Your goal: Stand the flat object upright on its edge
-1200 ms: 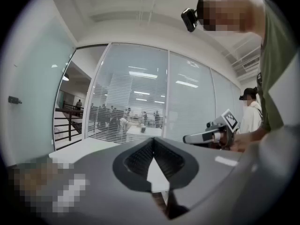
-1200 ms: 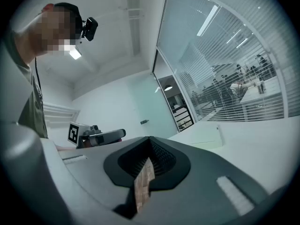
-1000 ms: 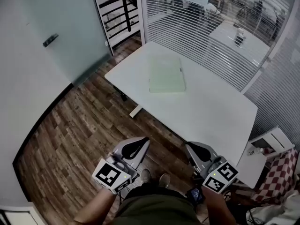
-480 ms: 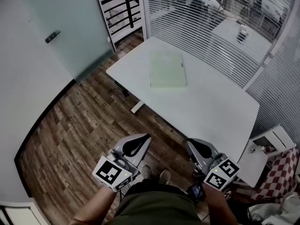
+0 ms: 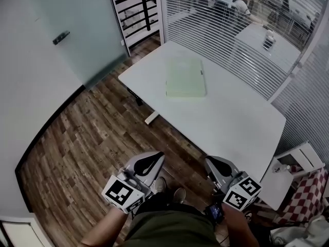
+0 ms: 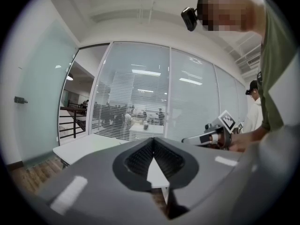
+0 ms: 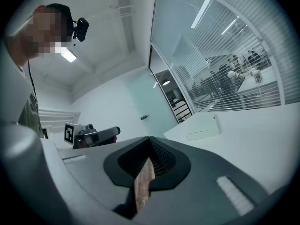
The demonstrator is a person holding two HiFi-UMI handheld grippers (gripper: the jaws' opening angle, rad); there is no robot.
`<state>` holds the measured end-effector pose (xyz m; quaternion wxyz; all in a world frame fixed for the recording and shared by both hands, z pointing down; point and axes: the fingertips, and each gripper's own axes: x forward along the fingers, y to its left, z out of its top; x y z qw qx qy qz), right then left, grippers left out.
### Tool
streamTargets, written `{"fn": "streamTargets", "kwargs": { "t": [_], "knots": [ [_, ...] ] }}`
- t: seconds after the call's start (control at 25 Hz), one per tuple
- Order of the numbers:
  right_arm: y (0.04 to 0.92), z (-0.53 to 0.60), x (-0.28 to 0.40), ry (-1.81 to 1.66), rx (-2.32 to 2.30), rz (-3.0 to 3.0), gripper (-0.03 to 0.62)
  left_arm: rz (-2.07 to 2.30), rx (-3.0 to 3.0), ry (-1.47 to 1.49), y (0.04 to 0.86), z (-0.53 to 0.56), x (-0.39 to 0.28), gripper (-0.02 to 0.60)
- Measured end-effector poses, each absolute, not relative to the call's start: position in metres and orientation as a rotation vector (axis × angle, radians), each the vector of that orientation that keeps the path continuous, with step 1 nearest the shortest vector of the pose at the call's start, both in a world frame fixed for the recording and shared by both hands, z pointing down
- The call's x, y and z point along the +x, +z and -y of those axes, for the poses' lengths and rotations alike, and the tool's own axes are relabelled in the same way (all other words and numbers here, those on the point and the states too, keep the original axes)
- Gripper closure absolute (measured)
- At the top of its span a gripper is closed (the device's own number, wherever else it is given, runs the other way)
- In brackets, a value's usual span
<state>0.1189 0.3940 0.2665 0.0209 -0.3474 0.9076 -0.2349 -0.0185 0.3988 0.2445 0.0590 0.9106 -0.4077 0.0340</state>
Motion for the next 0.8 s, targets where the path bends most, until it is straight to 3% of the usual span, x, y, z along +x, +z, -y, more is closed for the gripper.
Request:
{"fn": "streamTargets", "kwargs": {
  "t": [0.8],
  "knots": [
    [0.279, -0.327, 0.090, -0.754, -1.096, -2.828, 0.583, 1.199, 2.725, 0.082, 0.264, -0.330, -0.043, 0.581]
  ]
}}
